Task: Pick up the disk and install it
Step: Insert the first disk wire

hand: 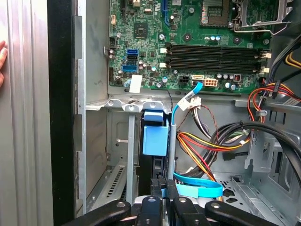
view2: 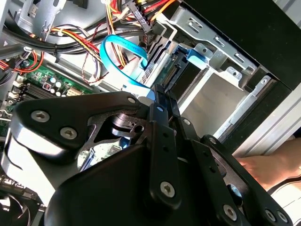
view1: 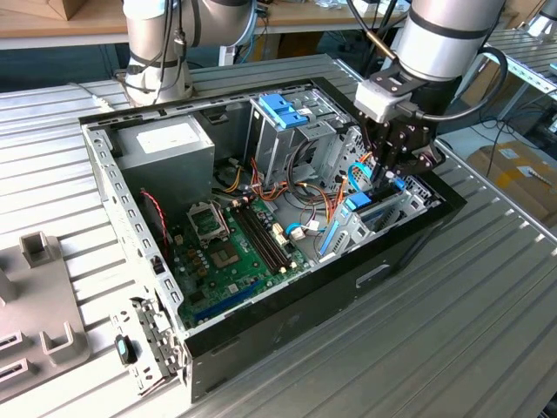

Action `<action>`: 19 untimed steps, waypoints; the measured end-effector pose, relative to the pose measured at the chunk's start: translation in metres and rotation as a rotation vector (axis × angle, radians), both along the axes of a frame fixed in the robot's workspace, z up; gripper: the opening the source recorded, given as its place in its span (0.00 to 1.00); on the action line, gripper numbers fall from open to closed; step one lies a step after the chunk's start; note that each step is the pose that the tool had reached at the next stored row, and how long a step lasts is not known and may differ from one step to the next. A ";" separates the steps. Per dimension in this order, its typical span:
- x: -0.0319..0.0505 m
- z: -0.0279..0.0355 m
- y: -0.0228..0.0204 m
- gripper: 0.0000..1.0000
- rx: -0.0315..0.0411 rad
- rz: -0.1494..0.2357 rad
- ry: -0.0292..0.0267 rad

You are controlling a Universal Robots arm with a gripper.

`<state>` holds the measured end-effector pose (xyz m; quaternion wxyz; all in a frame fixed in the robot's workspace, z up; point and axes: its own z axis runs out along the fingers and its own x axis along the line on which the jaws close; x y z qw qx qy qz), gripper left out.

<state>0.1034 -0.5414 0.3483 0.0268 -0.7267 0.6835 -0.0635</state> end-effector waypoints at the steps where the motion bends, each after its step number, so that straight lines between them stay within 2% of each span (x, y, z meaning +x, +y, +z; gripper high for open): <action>1: 0.0000 -0.0001 -0.0001 0.16 0.0000 0.000 0.0000; 19: 0.0000 -0.0039 -0.0008 0.16 -0.0004 0.000 0.0000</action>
